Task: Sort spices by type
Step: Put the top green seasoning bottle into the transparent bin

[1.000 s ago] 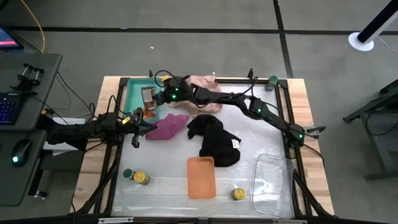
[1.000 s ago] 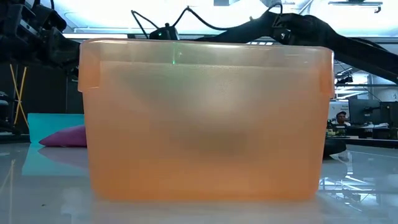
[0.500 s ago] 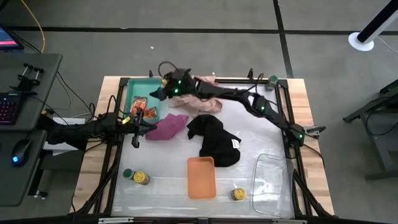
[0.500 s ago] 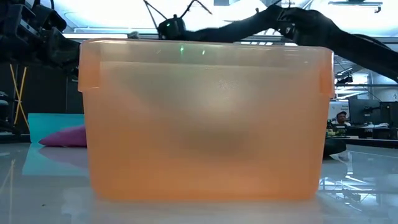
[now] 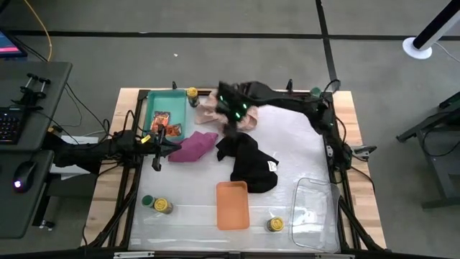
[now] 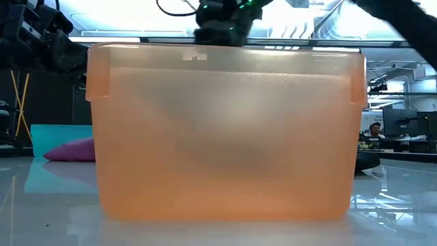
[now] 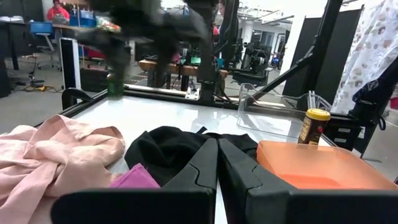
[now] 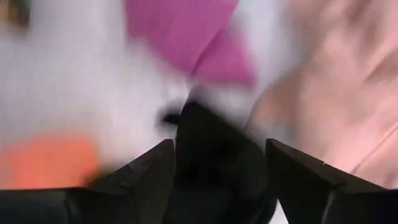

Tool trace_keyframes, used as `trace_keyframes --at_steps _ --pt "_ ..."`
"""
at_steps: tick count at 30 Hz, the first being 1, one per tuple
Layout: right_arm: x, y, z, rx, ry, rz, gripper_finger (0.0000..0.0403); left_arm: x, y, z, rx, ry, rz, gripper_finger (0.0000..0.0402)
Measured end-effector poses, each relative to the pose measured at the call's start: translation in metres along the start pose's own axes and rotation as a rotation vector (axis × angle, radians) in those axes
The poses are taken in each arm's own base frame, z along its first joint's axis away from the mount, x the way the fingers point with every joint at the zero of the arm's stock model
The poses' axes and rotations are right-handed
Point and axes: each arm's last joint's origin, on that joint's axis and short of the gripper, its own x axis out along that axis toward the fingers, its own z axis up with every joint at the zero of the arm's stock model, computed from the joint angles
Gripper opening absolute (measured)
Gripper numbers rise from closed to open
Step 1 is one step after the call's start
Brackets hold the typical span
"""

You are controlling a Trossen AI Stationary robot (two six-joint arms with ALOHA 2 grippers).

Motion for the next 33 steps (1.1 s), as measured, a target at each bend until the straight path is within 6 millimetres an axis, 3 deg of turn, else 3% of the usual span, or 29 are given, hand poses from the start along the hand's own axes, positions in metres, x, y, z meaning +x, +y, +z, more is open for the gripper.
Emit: trace_keyframes --at_steps 3,8,12,15,23,28,33 --pt "-0.006 0.017 -0.037 -0.02 0.06 0.011 0.0233 0.0 0.0 0.0 0.0 0.0 0.0 0.0001" --pt "-0.029 0.026 -0.115 0.114 -0.031 -0.076 0.0224 0.0 0.0 0.0 0.0 0.0 0.0 0.0001" --pt "-0.053 0.019 -0.171 0.379 -0.159 -0.296 0.0222 0.0 0.0 0.0 0.0 0.0 0.0 0.0001" --pt "-0.065 0.006 -0.2 0.616 -0.273 -0.49 0.0222 0.0 0.0 0.0 0.0 0.001 0.0 0.0001" --pt "-0.085 -0.06 -0.224 1.009 -0.405 -0.888 0.0222 0.0 0.0 0.0 0.0 0.0 0.0 0.0001" --pt "-0.093 -0.104 -0.238 1.186 -0.372 -0.934 0.0222 0.0 0.0 0.0 0.0 0.0 0.0 0.0001" --pt "-0.101 -0.124 -0.251 1.275 -0.343 -0.893 0.0222 0.0 0.0 0.0 0.0 0.0 0.0 0.0001"
